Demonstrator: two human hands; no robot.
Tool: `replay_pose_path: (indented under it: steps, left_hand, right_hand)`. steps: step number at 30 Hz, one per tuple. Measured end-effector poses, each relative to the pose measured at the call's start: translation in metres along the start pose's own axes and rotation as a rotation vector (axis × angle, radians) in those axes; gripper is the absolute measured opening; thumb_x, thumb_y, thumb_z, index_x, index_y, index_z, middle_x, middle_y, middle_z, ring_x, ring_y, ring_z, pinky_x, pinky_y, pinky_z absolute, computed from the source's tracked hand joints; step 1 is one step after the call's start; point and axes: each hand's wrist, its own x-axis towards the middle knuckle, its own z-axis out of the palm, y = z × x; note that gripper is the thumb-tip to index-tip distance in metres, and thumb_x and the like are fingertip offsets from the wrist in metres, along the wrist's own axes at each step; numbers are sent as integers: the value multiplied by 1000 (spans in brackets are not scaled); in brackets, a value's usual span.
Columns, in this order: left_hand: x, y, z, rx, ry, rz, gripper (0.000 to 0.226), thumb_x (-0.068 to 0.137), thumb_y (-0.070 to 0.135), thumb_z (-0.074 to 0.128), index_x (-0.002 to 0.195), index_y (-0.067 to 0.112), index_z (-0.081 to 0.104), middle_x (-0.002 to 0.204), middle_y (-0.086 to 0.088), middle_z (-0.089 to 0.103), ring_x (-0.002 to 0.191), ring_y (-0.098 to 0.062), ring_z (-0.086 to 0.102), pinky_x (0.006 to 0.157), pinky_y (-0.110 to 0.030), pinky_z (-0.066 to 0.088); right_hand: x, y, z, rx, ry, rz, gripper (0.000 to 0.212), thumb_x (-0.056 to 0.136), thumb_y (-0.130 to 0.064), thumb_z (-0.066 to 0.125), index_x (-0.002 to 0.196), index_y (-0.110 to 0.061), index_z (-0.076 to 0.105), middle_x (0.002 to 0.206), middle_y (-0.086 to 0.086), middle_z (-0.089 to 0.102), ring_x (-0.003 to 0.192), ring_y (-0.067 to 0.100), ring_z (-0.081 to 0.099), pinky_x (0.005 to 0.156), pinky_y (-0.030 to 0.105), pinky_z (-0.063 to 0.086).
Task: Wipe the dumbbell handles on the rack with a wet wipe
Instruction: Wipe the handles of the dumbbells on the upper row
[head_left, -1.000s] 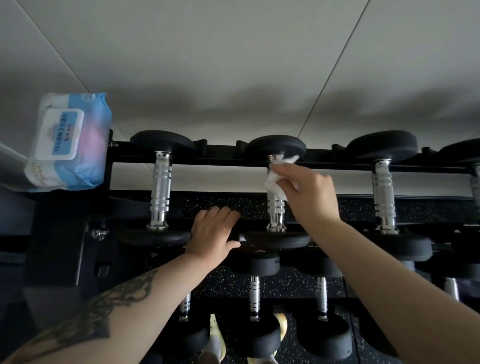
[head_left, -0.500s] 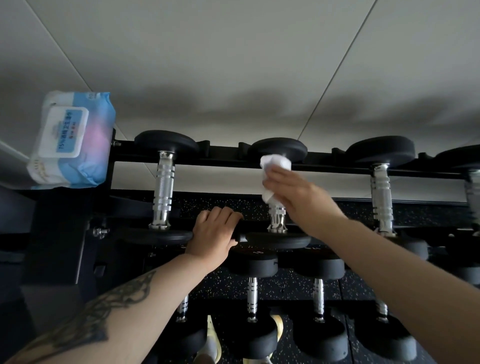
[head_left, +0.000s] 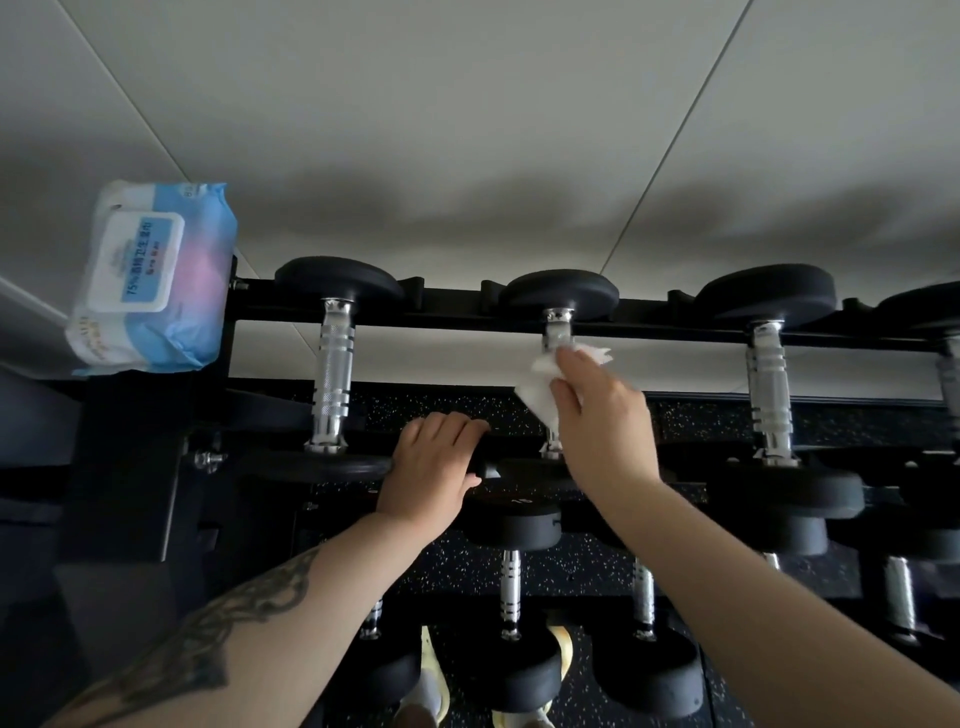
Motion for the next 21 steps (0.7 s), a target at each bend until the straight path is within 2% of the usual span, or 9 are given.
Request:
replay_pose_path:
  steps: [2,4,7,9,12,13,15,18,21]
  left_hand:
    - [0,0,0,-4,7,-6,62,60,33,86,113,21,58,103,6,59,94,-18,56,87,-28,31]
    - [0,1,0,-2,7,-14,62,59,33,86,113,21,58,103,6,59,93,-18,56,86,-28,31]
    - [0,1,0,2,8,-16,63,57,33,87,111,21,59,101,6,59,92,-18,56,86,-28,31]
    - [0,1,1,9,17,-13,64,56,34,88,111,21,60,100,6,59,91,-18,56,86,-28,31]
    - [0,1,1,26,21,-12,64,57,35,88,112,20,60,99,6,60,90,-18,56,85,-28,31]
    - [0,1,1,26,21,-11,63,57,35,87,112,20,60,99,5,60,90,-18,56,85,-28,31]
    - [0,1,1,27,25,-8,63,57,35,87,112,20,60,98,5,60,90,-19,57,84,-28,31]
    - [1,1,1,22,23,-13,62,57,34,88,111,20,60,98,5,60,90,-20,57,83,-29,31]
    - [1,1,1,29,30,-6,63,56,33,88,110,19,60,97,4,60,89,-20,57,82,-30,31]
  right_hand:
    - [21,-2,10,0,-64,166,32,97,-21,48,127,-11,50,103,5,64,82,24,64,72,35,55]
    - [44,-4,18,53,-106,327,29,93,-31,51,112,-9,54,96,7,64,81,26,65,75,42,57]
    - [54,5,13,156,-185,407,32,89,-38,56,100,-8,61,90,7,66,77,23,65,74,40,57]
    - [39,16,-1,177,-366,405,36,89,-42,58,99,-7,65,88,8,69,70,19,65,68,31,56]
    - [27,29,-17,26,-672,361,44,88,-43,60,104,-2,66,95,13,69,82,23,66,82,34,55]
    - [33,29,-19,46,-684,348,44,88,-41,60,106,-1,65,96,14,69,84,24,66,84,34,55]
    - [49,25,-20,172,-573,351,40,88,-37,62,110,-4,64,100,11,68,88,22,65,80,32,55]
    - [53,18,-14,211,-400,340,39,83,-35,69,112,-11,65,103,3,68,85,16,63,66,22,50]
    - [23,27,-9,4,-500,294,34,76,-44,74,96,-17,69,86,-1,70,69,9,61,62,23,51]
